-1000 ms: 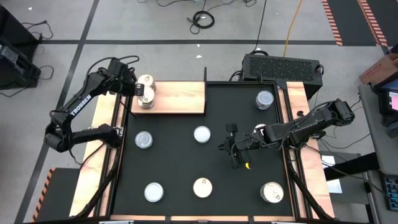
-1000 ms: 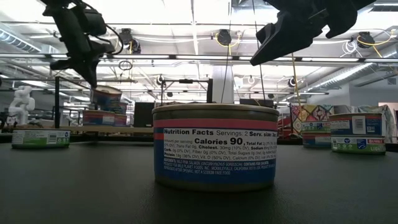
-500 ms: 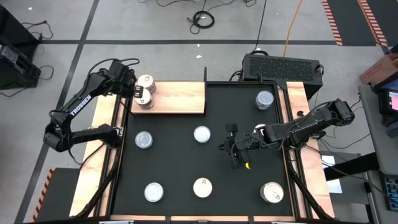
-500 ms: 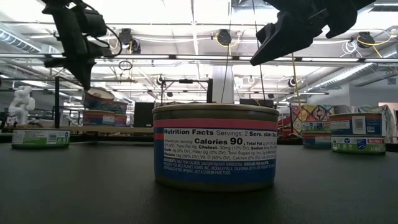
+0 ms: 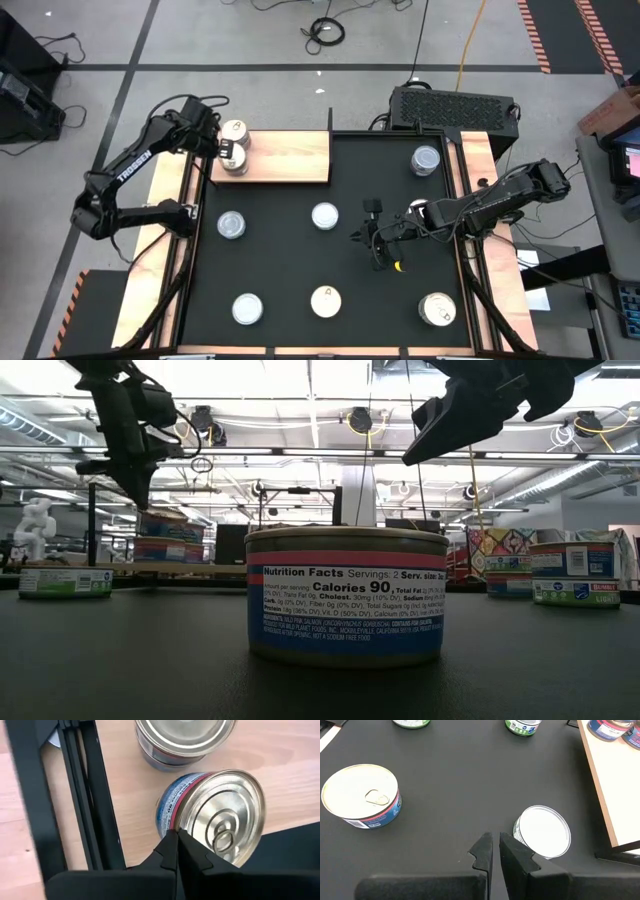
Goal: Stack canned seafood by type on shelf
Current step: Stack the blue tuna can on top of the blue tuna can on the shelf
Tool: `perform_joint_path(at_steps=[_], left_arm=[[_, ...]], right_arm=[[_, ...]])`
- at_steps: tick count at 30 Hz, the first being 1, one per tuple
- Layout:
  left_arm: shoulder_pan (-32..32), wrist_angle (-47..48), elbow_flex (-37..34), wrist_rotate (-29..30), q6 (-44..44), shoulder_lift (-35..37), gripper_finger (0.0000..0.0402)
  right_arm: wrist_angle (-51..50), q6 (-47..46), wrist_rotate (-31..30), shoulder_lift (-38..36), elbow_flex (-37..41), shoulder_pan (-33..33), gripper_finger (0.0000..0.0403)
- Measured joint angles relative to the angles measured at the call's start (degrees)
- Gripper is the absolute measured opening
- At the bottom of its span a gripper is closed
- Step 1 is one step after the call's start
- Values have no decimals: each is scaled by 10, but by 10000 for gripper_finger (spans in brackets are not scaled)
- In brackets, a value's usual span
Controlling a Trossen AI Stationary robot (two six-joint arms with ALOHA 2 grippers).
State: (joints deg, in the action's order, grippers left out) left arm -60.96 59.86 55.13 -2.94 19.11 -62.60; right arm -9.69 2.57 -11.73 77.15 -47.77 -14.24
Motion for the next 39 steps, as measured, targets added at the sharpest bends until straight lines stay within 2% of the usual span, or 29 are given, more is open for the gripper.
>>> perform_joint_path(at_steps=[16, 27, 29, 32, 35, 39], left_arm=[[6, 2, 1, -2, -17, -4, 76], [19, 3, 85, -17, -73, 50, 82], [50, -3, 85, -28, -75, 68, 82], [131, -36, 68, -25, -63, 79, 80], [236, -83, 45, 31, -42, 77, 73], [379, -114, 25, 142, -29, 43, 56]], right_arm=[[0, 0, 0, 0, 0, 0, 27], [0, -1, 0, 0, 0, 0, 27], [0, -1, 0, 0, 0, 0, 27], [1, 1, 0, 0, 0, 0, 27], [4, 2, 0, 0, 0, 3, 27], [6, 1, 0, 0, 0, 11, 27]])
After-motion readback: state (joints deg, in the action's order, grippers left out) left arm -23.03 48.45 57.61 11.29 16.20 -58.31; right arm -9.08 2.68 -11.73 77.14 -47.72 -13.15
